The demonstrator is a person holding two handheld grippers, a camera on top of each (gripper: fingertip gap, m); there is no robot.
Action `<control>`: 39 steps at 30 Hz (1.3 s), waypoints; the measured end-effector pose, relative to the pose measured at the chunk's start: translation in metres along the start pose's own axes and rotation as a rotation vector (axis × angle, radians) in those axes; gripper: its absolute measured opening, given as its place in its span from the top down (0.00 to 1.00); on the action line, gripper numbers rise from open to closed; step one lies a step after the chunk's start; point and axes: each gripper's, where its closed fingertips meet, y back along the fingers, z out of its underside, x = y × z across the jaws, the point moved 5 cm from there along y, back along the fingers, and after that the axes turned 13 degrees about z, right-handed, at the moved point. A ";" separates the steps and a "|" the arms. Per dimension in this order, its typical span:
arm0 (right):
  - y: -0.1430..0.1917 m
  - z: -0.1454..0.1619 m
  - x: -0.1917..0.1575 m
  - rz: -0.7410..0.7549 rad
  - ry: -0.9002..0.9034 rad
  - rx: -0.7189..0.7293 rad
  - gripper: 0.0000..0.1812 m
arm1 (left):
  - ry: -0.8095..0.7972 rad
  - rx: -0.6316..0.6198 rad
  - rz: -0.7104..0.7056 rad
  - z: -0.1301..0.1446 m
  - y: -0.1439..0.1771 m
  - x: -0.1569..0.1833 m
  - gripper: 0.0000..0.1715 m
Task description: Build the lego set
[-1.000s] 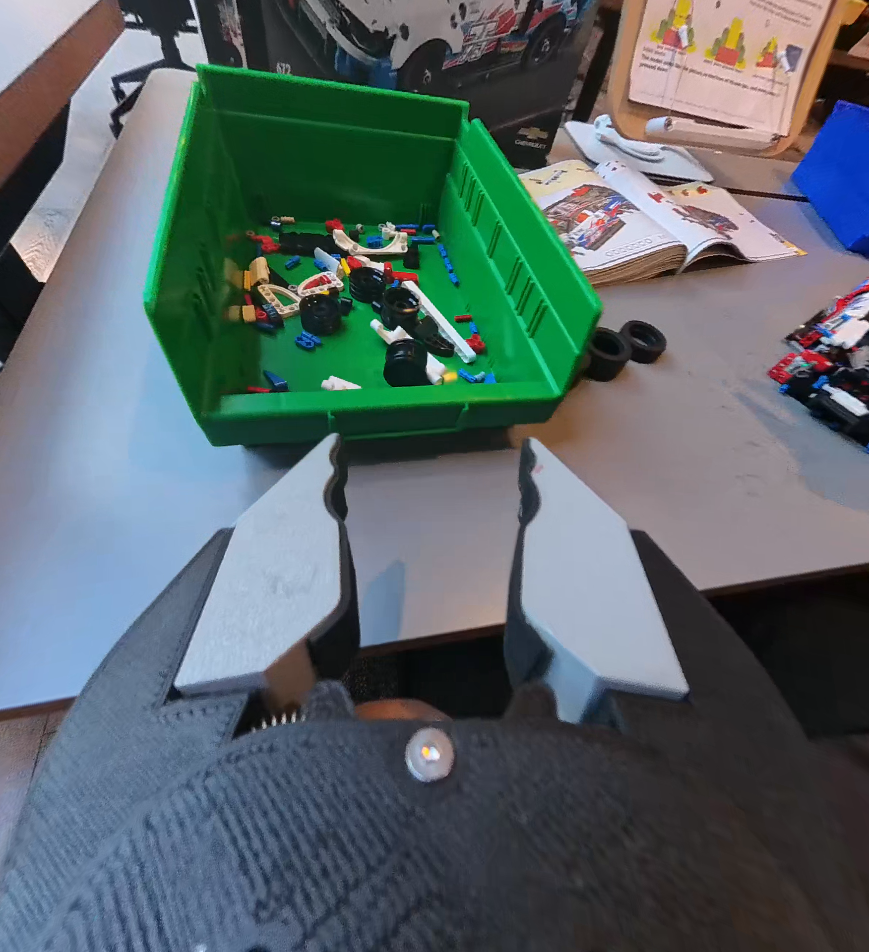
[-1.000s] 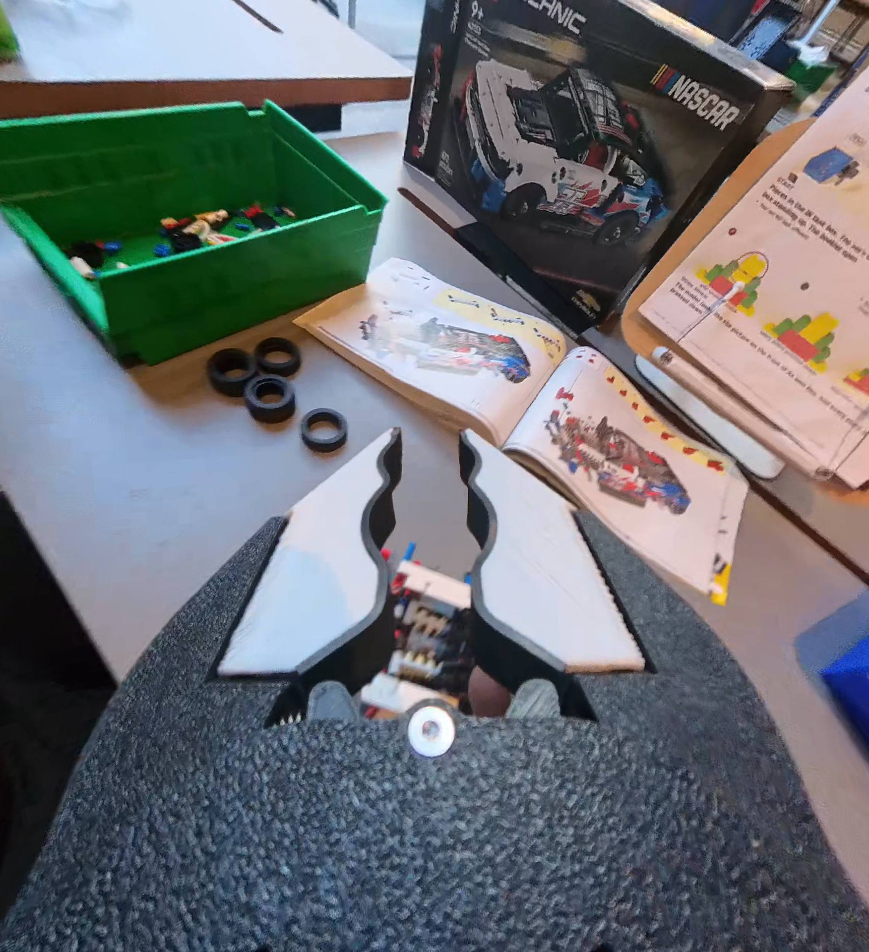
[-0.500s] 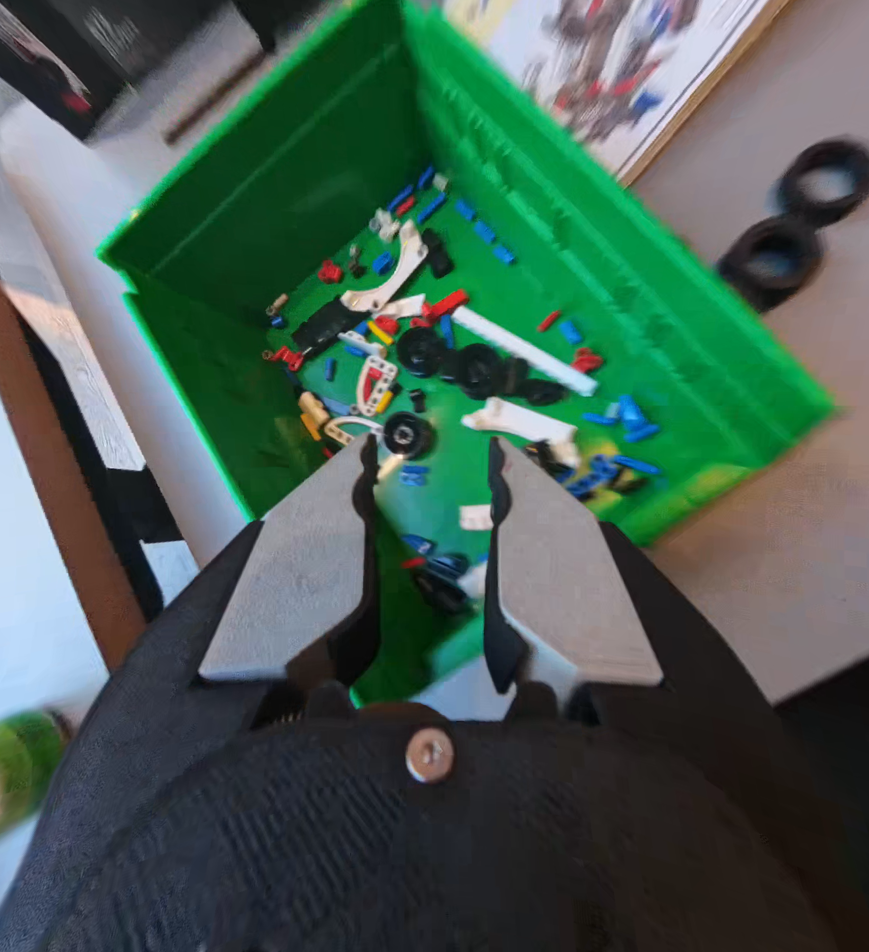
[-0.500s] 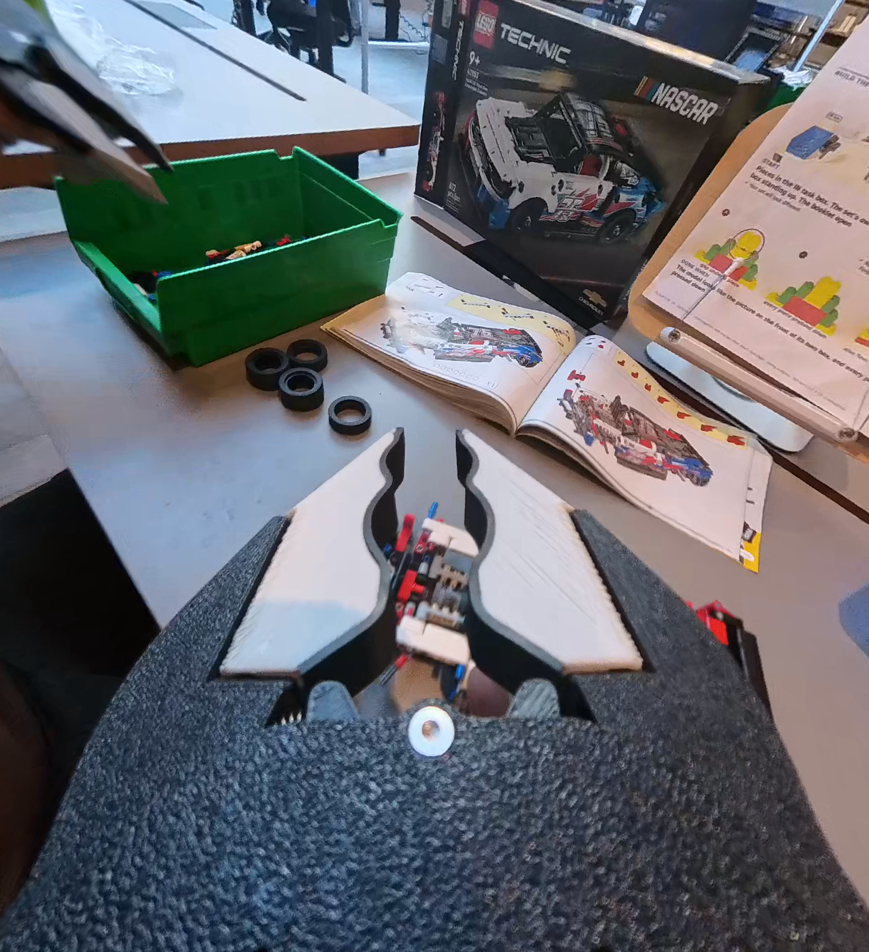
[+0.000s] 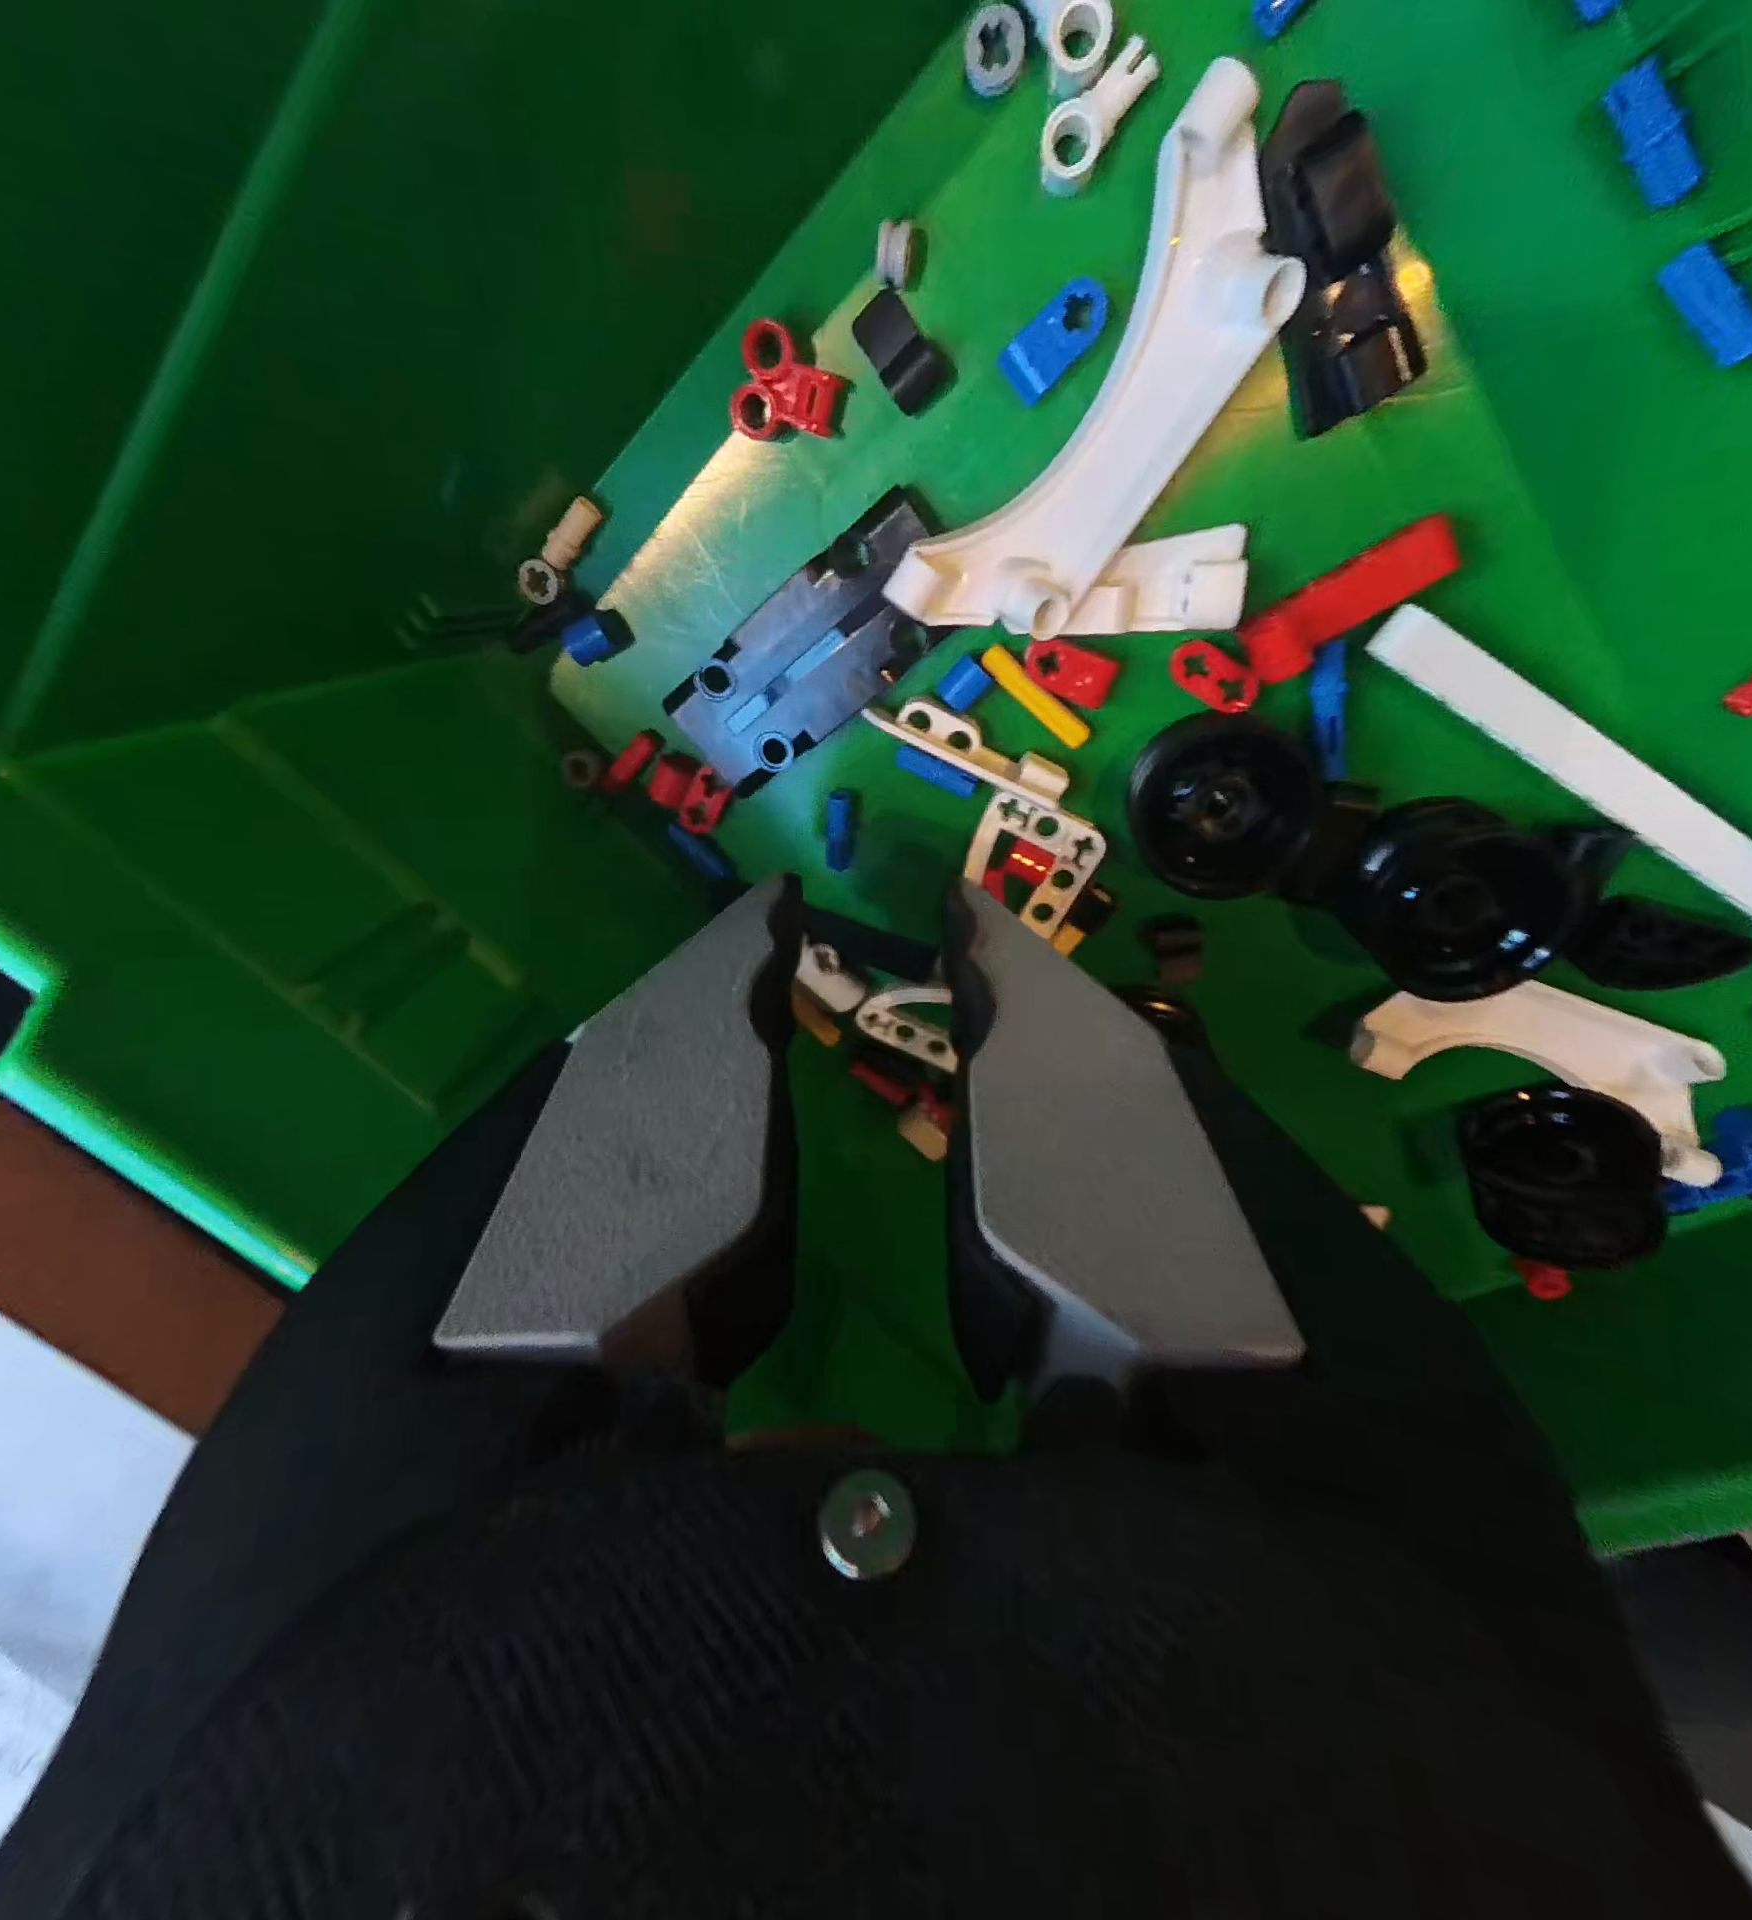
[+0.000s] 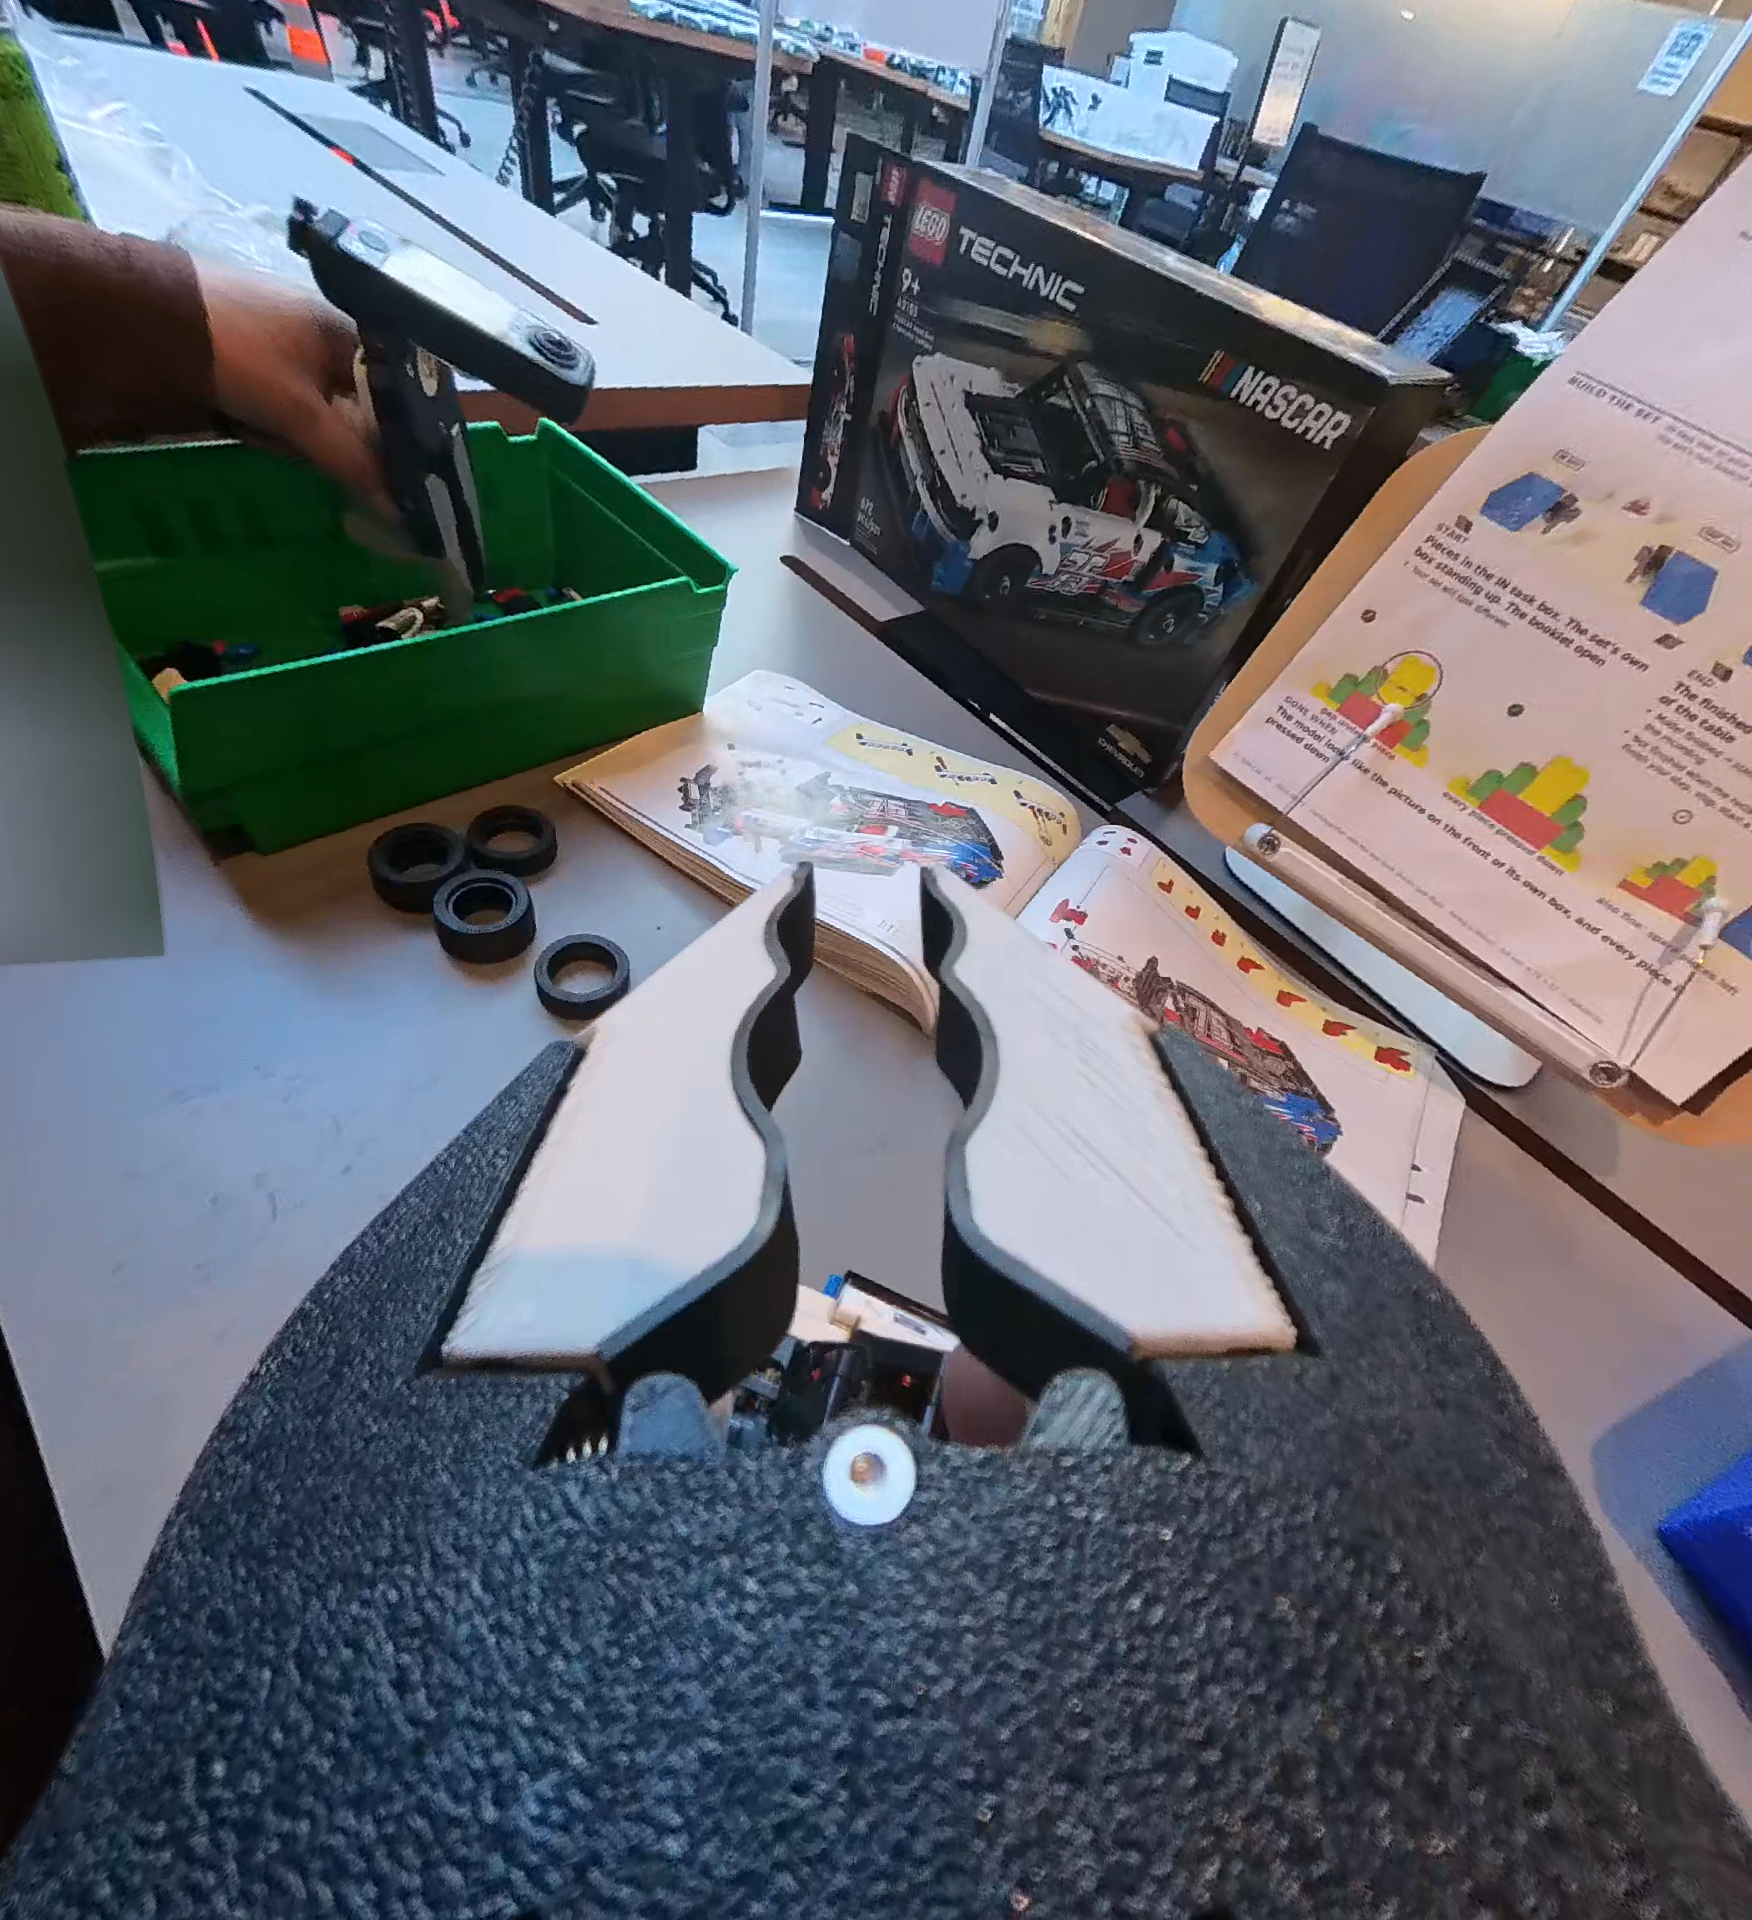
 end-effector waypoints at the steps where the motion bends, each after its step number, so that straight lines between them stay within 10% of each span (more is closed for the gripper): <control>1: 0.003 0.000 0.001 0.011 0.004 0.002 0.89 | -0.006 -0.010 -0.015 0.000 0.000 -0.001 0.86; 19: 0.077 0.006 -0.014 0.069 -0.087 0.087 0.89 | 0.015 -0.124 -0.013 -0.011 -0.012 -0.001 0.98; 24: 0.084 0.012 -0.010 0.075 -0.131 0.106 0.89 | -0.009 0.067 -0.163 -0.011 0.040 0.008 0.98; 31: 0.073 0.025 -0.006 0.030 -0.226 0.106 0.89 | -0.278 0.559 -0.079 -0.028 0.141 0.167 0.99; 35: 0.060 0.034 -0.014 -0.010 -0.245 0.074 0.89 | -0.501 0.591 0.061 -0.037 0.095 0.285 0.99; 39: 0.053 0.036 -0.018 -0.008 -0.219 0.050 0.89 | -0.541 0.518 0.075 -0.051 0.022 0.333 0.99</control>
